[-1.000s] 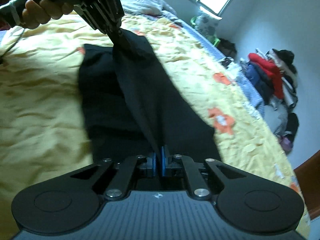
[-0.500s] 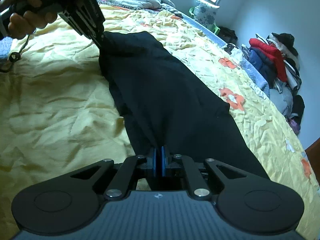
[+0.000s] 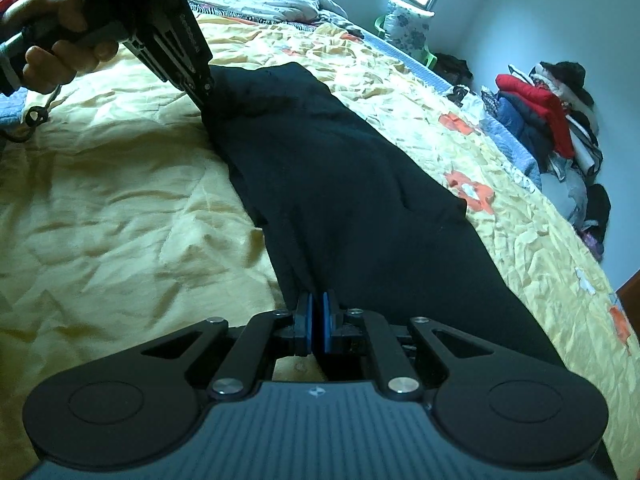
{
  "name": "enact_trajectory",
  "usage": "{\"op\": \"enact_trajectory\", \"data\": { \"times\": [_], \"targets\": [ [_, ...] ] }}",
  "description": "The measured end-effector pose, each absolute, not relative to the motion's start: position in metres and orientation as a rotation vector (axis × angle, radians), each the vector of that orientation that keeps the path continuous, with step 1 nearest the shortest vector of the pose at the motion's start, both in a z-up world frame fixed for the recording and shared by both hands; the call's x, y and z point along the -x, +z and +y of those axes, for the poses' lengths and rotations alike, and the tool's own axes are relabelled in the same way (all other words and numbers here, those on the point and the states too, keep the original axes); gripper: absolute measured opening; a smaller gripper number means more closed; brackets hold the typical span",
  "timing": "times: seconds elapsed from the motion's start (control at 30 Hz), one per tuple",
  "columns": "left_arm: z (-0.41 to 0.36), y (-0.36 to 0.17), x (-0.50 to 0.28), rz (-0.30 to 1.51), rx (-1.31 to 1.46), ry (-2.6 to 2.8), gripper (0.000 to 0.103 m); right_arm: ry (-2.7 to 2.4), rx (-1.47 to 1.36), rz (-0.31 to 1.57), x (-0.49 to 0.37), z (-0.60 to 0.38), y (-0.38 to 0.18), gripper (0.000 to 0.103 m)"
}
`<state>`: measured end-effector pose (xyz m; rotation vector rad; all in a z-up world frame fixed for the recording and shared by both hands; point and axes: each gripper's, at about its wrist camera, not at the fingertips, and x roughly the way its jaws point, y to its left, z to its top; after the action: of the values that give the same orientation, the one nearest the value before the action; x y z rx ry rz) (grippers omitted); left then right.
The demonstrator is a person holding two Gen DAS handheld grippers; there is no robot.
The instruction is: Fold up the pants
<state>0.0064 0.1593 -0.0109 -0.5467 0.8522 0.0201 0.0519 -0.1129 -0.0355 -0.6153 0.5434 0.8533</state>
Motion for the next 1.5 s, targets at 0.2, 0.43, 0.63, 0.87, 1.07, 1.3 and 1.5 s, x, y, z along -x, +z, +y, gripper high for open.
{"op": "enact_trajectory", "data": {
  "times": [0.2,0.43,0.63,0.87,1.07,1.3,1.5],
  "targets": [
    [0.156,0.000,-0.005,0.863,0.482,0.036,0.022,0.838,0.600,0.530,-0.040,-0.119,-0.035,0.006],
    [0.140,0.019,0.005,0.846,0.355,0.061,0.023,0.633,0.520,0.511,-0.024,-0.174,-0.022,0.006],
    [0.103,0.025,-0.013,0.878,0.461,-0.189,0.051,0.417,0.607,0.535,-0.033,-0.214,-0.030,0.016],
    [0.037,0.023,-0.043,0.932,0.528,-0.394,0.072,0.419,0.800,0.468,-0.031,-0.201,-0.047,0.071],
    [0.002,0.005,-0.071,1.043,0.641,-0.448,0.077,0.412,0.785,0.454,-0.059,-0.197,-0.048,0.070],
    [-0.023,-0.013,-0.093,1.155,0.785,-0.496,0.081,0.510,0.698,0.468,-0.072,-0.189,-0.046,0.013],
    [-0.027,-0.029,-0.101,1.191,0.834,-0.407,0.078,0.532,0.421,0.471,-0.076,-0.217,-0.026,0.012]
  ]
}}
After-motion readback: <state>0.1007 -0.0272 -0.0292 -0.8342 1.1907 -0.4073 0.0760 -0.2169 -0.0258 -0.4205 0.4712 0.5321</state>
